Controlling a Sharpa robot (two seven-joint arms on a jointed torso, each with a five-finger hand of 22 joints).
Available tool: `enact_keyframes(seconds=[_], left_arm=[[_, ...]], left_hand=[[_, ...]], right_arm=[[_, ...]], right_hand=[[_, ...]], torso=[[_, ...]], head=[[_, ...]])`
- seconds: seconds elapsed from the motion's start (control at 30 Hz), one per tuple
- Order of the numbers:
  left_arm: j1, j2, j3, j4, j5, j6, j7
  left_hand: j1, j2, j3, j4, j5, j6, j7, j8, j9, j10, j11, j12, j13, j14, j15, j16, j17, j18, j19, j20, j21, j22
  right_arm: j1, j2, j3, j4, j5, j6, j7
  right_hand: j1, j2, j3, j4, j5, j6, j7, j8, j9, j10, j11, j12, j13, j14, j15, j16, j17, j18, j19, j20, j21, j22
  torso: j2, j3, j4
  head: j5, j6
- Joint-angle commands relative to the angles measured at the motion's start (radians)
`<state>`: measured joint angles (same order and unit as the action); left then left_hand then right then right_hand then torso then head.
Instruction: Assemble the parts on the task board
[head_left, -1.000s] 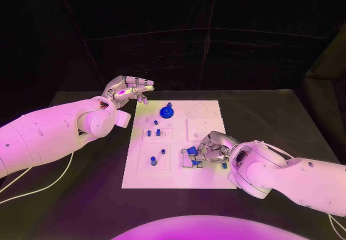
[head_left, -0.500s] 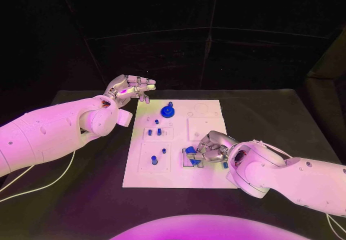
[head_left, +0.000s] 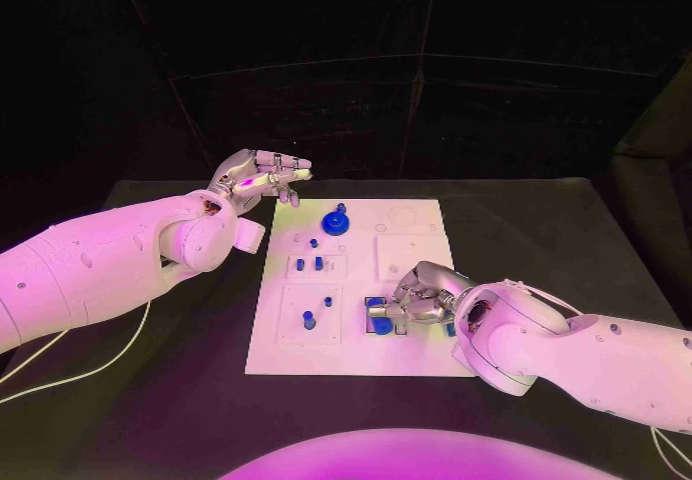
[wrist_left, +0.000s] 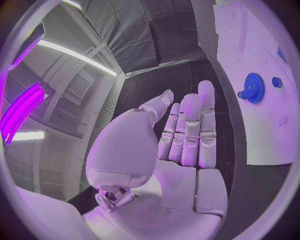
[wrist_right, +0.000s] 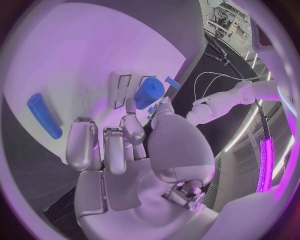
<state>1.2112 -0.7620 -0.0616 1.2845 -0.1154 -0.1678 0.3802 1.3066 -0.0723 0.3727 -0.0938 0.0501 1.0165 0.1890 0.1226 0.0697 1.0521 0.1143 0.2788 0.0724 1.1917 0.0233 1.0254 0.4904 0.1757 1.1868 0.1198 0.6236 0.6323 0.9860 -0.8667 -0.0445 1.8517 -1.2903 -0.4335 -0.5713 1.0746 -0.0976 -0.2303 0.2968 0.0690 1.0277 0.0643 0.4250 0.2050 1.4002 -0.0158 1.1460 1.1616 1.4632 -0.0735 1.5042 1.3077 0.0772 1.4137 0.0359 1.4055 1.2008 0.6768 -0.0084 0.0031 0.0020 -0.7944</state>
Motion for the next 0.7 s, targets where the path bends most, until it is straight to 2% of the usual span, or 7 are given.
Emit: enact_keyframes(seconds=[0.03,0.07,0.17,0.23,0.33,0.47,0.7], left_arm=[[0.001,0.0,0.001,0.001,0.003,0.012,0.002],[0.001,0.0,0.001,0.001,0.003,0.012,0.002],[0.001,0.0,0.001,0.001,0.003,0.013,0.002],[0.001,0.0,0.001,0.0,0.003,0.013,0.002],[0.001,0.0,0.001,0.0,0.003,0.013,0.002],[0.001,-0.001,0.0,0.0,0.003,0.013,0.002],[0.001,-0.002,0.0,0.0,0.003,0.012,0.001]], left_hand=[[-0.002,0.007,-0.007,-0.001,0.0,-0.007,-0.001,0.006,0.0,-0.004,0.0,0.006,-0.001,-0.006,0.003,-0.003,-0.001,0.007,0.0,0.004,-0.007,-0.002],[-0.002,0.007,-0.007,-0.001,0.0,-0.007,-0.001,0.006,0.0,-0.004,0.0,0.006,-0.001,-0.006,0.003,-0.003,-0.001,0.007,0.0,0.004,-0.007,-0.002],[-0.002,0.007,-0.007,-0.001,0.0,-0.007,-0.001,0.006,0.0,-0.004,0.0,0.006,-0.001,-0.006,0.003,-0.003,-0.001,0.007,0.0,0.004,-0.007,-0.002],[-0.002,0.007,-0.007,-0.001,0.0,-0.007,-0.001,0.006,0.0,-0.004,0.0,0.006,-0.001,-0.006,0.003,-0.003,-0.001,0.007,0.0,0.004,-0.007,-0.002],[-0.002,0.007,-0.007,-0.001,0.0,-0.007,-0.001,0.006,0.0,-0.004,0.0,0.006,-0.001,-0.006,0.003,-0.003,-0.001,0.007,0.0,0.004,-0.007,-0.002],[-0.002,0.007,-0.007,-0.001,0.0,-0.007,-0.001,0.006,0.0,-0.004,0.0,0.006,-0.001,-0.006,0.003,-0.003,-0.001,0.007,0.0,0.004,-0.007,-0.002],[-0.002,0.007,-0.007,-0.001,0.0,-0.007,-0.001,0.006,0.0,-0.004,0.0,0.006,-0.001,-0.006,0.003,-0.003,-0.001,0.007,0.0,0.004,-0.007,-0.002]], right_arm=[[0.001,0.003,0.0,0.001,-0.025,-0.002,-0.007],[0.001,0.004,0.0,0.001,-0.027,-0.002,-0.006],[0.001,0.004,0.0,0.004,-0.03,-0.003,-0.002],[0.001,0.003,0.0,0.006,-0.031,-0.002,0.006],[0.001,-0.002,0.0,0.011,-0.031,0.003,0.03],[0.001,-0.013,0.0,0.021,-0.032,0.02,0.074],[0.001,-0.026,0.0,0.03,-0.042,0.037,0.1]], right_hand=[[-0.063,-0.049,0.028,-0.001,-0.018,-0.008,0.002,-0.006,0.003,-0.008,0.005,-0.01,-0.005,0.073,-0.003,-0.005,0.087,-0.004,-0.004,-0.004,-0.002,-0.005],[-0.075,-0.061,0.033,0.002,-0.018,-0.01,0.002,-0.006,0.004,-0.009,0.006,-0.012,-0.006,0.073,-0.003,-0.005,0.086,-0.004,-0.004,-0.003,-0.003,-0.006],[-0.077,-0.063,0.034,0.002,-0.019,-0.01,0.002,-0.006,0.004,-0.01,0.006,-0.014,-0.007,0.073,-0.003,-0.005,0.086,-0.004,-0.005,-0.003,-0.004,-0.007],[-0.078,-0.055,0.044,0.001,-0.017,-0.01,0.003,-0.006,0.005,-0.009,0.006,-0.013,-0.005,0.073,-0.002,-0.005,0.088,-0.004,-0.004,-0.003,-0.003,-0.006],[0.011,-0.003,0.088,-0.013,0.038,-0.009,0.003,-0.005,0.01,-0.007,0.006,-0.012,0.001,0.074,-0.001,-0.004,0.091,-0.004,-0.004,-0.002,-0.003,-0.004],[0.121,0.01,0.1,-0.053,0.063,-0.009,0.002,-0.005,0.015,-0.005,0.006,-0.013,0.007,0.075,-0.002,-0.003,0.096,-0.004,-0.003,-0.002,-0.003,-0.002],[0.224,0.033,0.102,-0.114,0.066,-0.001,0.002,-0.002,0.022,-0.002,0.005,-0.013,0.014,0.078,-0.003,0.003,0.112,-0.005,0.0,-0.003,0.0,0.006]], torso=[[0.0,-0.0002,0.0006],[0.0,-0.0001,0.0006],[0.0,0.0004,0.0007],[0.0,0.0007,0.0009],[0.0,0.0011,-0.0006],[0.0,0.0013,-0.0007],[-0.001,0.0004,-0.0009]], head=[[-0.001,0.0],[-0.001,0.0],[0.0,0.0],[0.0,0.0],[0.001,0.0],[0.001,0.0],[-0.001,0.0]])
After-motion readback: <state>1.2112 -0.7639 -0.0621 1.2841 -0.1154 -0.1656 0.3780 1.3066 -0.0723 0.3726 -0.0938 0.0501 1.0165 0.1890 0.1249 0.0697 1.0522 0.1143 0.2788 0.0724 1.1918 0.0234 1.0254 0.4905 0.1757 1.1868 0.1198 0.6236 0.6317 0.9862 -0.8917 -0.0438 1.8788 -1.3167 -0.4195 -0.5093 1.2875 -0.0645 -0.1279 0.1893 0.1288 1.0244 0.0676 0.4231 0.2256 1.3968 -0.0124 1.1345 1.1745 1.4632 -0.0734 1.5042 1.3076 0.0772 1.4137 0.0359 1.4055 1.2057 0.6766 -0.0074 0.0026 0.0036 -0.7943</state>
